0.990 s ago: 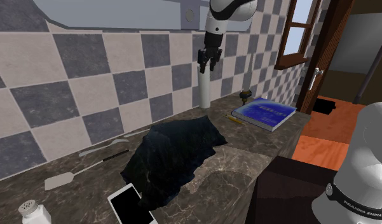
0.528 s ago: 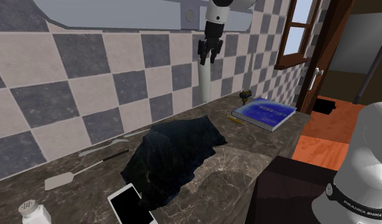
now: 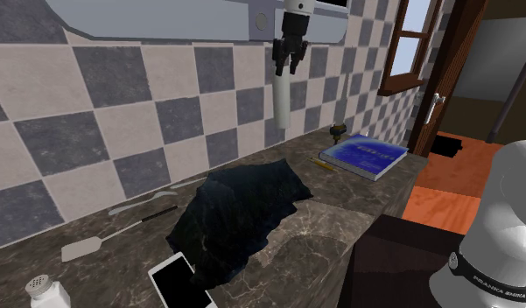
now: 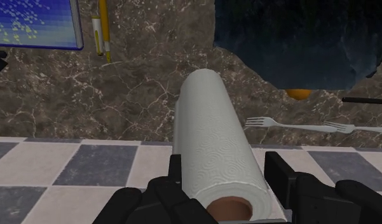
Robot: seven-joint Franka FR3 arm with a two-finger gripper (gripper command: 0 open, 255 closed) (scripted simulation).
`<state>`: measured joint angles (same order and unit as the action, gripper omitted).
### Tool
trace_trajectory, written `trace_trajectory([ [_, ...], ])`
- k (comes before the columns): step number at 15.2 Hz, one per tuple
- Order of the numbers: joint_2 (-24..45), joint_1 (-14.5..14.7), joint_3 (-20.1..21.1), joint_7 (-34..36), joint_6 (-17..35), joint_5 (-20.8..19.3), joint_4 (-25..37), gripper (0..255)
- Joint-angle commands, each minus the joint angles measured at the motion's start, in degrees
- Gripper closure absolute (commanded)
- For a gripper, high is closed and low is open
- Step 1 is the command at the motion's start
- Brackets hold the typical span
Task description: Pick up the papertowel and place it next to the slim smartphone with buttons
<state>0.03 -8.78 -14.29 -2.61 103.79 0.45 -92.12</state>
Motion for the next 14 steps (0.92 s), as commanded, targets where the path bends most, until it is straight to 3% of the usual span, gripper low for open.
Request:
trace_trajectory([
  [1,0.3,-0.1,-0.1,-0.1,-1.6,0.1,1.9,255],
  [12,3.7,-0.5,-0.4,-0.7,-11.1,1.1,14.6,255],
  [14,0.3,1.1,0.9,2.1,-10.2,-0.4,10.5,255],
])
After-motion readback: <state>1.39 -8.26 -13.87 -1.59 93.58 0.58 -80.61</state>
